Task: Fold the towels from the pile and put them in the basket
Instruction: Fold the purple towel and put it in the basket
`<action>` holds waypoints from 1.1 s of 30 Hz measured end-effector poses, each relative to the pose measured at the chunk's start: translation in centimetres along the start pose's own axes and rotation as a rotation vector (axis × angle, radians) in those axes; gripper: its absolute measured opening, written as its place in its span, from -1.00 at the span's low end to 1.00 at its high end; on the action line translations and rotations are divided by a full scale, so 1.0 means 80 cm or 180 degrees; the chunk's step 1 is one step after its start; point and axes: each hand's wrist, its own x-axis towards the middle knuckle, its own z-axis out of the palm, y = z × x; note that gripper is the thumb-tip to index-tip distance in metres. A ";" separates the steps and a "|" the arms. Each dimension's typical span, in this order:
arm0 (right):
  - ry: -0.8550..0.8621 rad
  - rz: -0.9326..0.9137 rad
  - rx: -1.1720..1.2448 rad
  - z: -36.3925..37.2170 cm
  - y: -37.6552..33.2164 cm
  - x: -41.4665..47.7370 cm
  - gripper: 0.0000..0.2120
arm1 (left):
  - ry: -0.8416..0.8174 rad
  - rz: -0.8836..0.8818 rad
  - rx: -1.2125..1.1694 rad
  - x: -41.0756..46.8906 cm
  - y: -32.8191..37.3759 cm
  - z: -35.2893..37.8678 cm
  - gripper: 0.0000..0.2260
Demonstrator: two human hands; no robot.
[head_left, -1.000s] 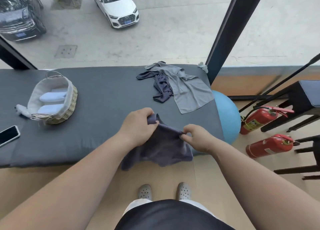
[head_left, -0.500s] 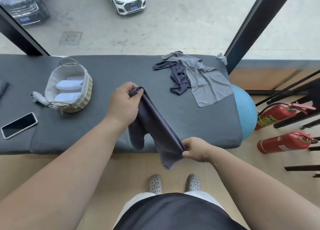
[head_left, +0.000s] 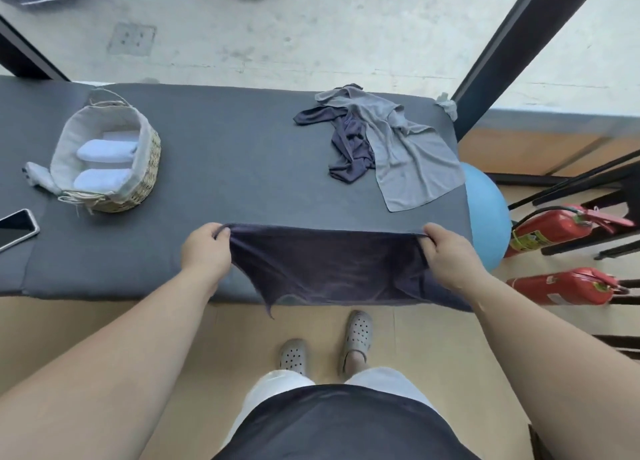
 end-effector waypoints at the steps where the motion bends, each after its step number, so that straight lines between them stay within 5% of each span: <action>1: -0.0060 -0.0024 -0.0238 0.000 0.008 0.010 -0.78 | 0.0010 -0.0078 -0.0023 0.001 0.002 0.009 -0.82; 6: -0.0740 -0.0410 -0.1800 0.016 0.046 0.062 -0.71 | -0.0346 -0.0289 0.0512 0.019 0.000 0.050 -0.84; 11: -0.3331 0.0147 -0.2595 0.053 0.048 0.076 -0.75 | -0.2481 -0.0725 0.1269 0.029 -0.007 0.057 -0.85; 14: -0.3938 0.0497 -0.2009 0.042 0.017 0.088 -0.73 | -0.3262 -0.1042 0.1497 0.049 0.003 0.030 -0.84; 16: -0.3553 0.0191 -0.2091 0.034 -0.002 0.110 -0.73 | -0.2809 -0.0741 0.1597 0.082 0.005 0.025 -0.83; 20: -0.1515 0.0175 -0.2147 0.052 -0.005 0.169 -0.73 | -0.1022 0.0189 0.1955 0.138 -0.001 0.060 -0.85; 22: -0.1002 0.0213 -0.2198 0.074 0.003 0.193 -0.74 | -0.0779 0.0188 0.1752 0.160 -0.009 0.088 -0.85; 29: -0.0369 0.0486 -0.0790 0.154 0.036 0.268 -0.70 | -0.0448 0.0121 0.1510 0.251 -0.038 0.180 -0.81; 33: -0.0108 0.0307 -0.0591 0.173 0.037 0.306 -0.67 | -0.0109 0.0379 0.1269 0.302 -0.035 0.201 -0.80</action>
